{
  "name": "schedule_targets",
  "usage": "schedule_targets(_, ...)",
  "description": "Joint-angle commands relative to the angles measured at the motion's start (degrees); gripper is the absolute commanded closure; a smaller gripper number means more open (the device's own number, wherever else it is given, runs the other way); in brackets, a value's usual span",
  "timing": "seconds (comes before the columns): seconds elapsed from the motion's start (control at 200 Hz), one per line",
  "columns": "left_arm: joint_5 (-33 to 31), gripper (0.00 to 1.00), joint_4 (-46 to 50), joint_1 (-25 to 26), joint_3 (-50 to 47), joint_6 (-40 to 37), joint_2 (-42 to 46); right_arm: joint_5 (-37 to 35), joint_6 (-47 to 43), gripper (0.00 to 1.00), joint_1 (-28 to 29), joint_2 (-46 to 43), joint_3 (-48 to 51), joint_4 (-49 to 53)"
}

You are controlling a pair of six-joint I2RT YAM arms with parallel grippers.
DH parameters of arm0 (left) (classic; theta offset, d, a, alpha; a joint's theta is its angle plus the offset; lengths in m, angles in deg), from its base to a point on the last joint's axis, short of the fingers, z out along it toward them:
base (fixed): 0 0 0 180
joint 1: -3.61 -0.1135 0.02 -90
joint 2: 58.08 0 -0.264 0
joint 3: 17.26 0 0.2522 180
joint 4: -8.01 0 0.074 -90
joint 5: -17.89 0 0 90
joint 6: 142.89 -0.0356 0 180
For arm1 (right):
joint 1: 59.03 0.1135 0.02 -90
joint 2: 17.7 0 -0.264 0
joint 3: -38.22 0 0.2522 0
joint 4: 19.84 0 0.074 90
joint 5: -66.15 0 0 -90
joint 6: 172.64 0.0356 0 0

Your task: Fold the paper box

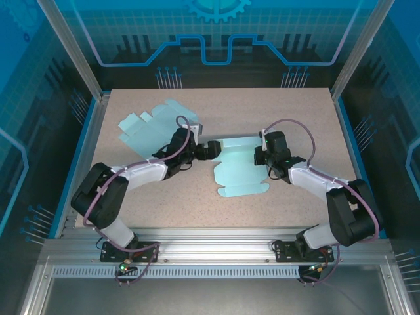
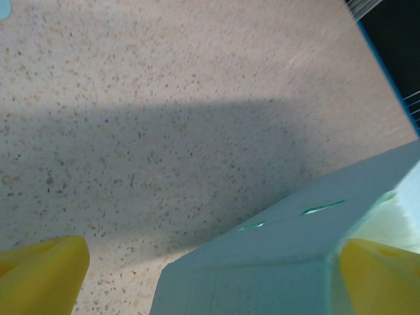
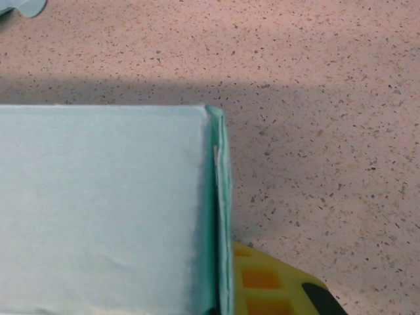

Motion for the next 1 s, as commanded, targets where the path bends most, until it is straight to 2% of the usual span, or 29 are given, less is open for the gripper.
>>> schedule_targets(0.0,-5.23,0.01,3.47,2.69,3.80,-4.19,-2.55,1.60,1.22,1.00,-0.82,-1.22,1.15,-2.62)
schedule_targets(0.115,-6.68,0.01,1.75,3.65,4.85,-3.69,-4.32,2.66,0.98,1.00,-0.88,-1.27,1.28,-3.06)
schedule_targets(0.285,-6.93,0.01,-8.65,3.73,2.98,0.95,-5.23,3.52,0.89,1.00,-0.91,-0.66,0.93,-2.93)
schedule_targets(0.385,-7.72,0.01,-11.38,3.73,1.12,2.80,-4.13,2.33,1.22,1.00,-0.91,-0.85,0.89,-2.48)
schedule_targets(0.565,-13.07,0.01,-10.75,3.74,-7.02,4.79,5.25,-0.47,2.09,1.00,-0.92,-1.55,1.38,-2.58)
schedule_targets(0.665,-15.21,0.01,-7.30,3.73,-11.24,6.40,12.08,-0.65,2.30,1.00,-0.92,-1.31,1.21,-2.58)
schedule_targets(0.815,-15.84,0.02,-2.81,3.91,-17.73,12.66,20.64,-0.59,2.47,1.00,-0.91,-0.83,0.71,-2.15)
schedule_targets(0.885,-15.91,0.05,-1.45,4.90,-20.58,16.57,23.37,-0.66,2.54,1.00,-0.91,-1.09,0.91,-2.31)
schedule_targets(0.996,-16.48,0.08,-2.70,9.15,-23.32,18.79,24.80,-0.84,2.60,1.00,-0.92,-1.38,1.17,-2.43)
